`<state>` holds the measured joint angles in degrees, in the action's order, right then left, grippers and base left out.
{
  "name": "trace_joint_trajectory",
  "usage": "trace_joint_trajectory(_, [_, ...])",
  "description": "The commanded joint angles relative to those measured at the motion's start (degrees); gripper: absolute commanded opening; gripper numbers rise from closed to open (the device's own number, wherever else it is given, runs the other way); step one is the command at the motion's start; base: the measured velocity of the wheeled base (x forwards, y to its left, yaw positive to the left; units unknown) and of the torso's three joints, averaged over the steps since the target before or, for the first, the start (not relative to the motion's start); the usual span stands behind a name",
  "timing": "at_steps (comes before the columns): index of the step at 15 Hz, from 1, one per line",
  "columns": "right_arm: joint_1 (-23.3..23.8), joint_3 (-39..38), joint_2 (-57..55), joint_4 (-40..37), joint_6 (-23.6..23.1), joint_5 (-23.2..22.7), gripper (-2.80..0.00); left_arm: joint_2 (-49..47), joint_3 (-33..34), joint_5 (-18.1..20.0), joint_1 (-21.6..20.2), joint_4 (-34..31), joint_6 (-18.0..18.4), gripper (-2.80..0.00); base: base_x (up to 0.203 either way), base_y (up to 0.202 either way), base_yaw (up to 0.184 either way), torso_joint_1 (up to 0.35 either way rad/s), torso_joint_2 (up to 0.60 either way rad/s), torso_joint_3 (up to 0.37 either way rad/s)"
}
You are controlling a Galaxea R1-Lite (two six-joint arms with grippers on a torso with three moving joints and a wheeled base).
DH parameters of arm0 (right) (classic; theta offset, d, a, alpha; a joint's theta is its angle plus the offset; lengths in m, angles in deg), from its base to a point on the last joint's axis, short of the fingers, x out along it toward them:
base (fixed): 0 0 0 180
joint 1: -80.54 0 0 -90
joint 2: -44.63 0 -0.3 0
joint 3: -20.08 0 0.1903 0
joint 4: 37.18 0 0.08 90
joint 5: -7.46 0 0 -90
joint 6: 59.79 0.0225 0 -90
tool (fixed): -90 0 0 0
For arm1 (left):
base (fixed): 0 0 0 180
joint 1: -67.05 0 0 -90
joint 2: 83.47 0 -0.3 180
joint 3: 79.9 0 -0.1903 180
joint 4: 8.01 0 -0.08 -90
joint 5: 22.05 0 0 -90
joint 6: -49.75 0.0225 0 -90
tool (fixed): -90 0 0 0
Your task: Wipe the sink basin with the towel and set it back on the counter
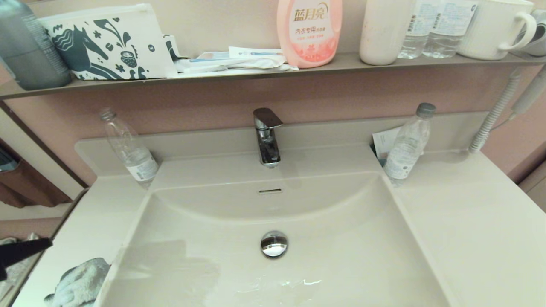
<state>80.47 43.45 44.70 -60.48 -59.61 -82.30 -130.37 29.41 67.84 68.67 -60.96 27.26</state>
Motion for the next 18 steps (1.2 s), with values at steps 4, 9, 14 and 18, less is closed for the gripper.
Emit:
trace_joint_trajectory(4, [-0.01,0.0,-0.07,0.01,-0.01,0.02,-2.8,14.12,7.84,-3.51,-0.03,-0.17,0.12,-2.8,0.0,0.0,0.0,0.0,0.0,0.0])
trace_joint_trajectory(9, [-0.01,0.0,-0.07,0.01,0.07,0.02,-2.8,23.53,15.48,-7.46,-0.04,-0.04,0.31,-2.8,0.0,0.0,0.0,0.0,0.0,0.0])
trace_joint_trajectory(14, [-0.01,0.0,-0.07,0.01,-0.01,0.02,-2.8,30.5,20.93,-8.85,-0.15,2.89,4.57,-2.8,0.0,0.0,0.0,0.0,0.0,0.0])
trace_joint_trajectory(18, [-0.01,0.0,-0.07,0.01,0.08,0.02,-2.8,34.92,25.98,-11.63,-0.79,7.2,7.48,-2.8,0.0,0.0,0.0,0.0,0.0,0.0])
